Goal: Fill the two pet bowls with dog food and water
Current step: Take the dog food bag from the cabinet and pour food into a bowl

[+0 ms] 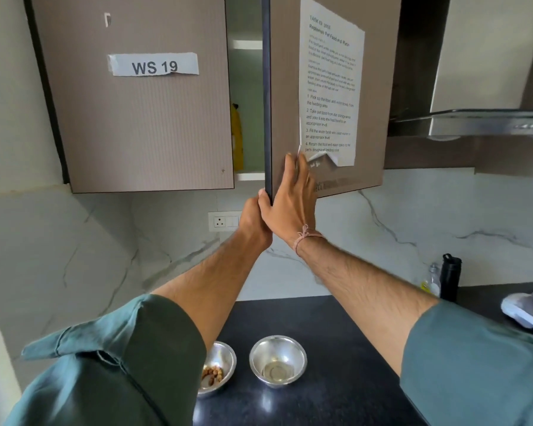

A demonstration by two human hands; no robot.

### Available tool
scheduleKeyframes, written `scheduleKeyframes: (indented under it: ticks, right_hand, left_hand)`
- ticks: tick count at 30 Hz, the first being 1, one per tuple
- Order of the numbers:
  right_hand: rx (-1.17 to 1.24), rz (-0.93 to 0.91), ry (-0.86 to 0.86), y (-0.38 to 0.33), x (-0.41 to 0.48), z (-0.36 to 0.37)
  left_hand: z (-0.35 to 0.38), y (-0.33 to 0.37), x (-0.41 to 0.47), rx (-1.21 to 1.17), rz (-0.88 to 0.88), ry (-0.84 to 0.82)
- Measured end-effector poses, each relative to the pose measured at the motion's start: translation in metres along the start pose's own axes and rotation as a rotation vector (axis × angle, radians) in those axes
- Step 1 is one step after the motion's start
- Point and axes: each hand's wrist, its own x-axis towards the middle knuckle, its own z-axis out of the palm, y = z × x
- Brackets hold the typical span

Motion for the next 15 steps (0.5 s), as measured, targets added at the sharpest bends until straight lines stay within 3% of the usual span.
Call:
scheduleKeyframes:
  ticks: [6,10,15]
  right_hand:
    - [0.068,-0.004,0.047,0.028,-0.023,-0.065]
    - [0.113,0.013,0.068,0.055,-0.032,-0.107]
    - [0.155,0.03,0.094,0.089,-0.041,-0.154]
  left_hand:
    - [0.042,-0.035,-0.043,0.048,0.057,0.062]
    - [0.074,-0.058,-0.071,0.099,0.055,0.012]
    - [0.123,-0.093,-0.098,0.133,-0.068,-0.112]
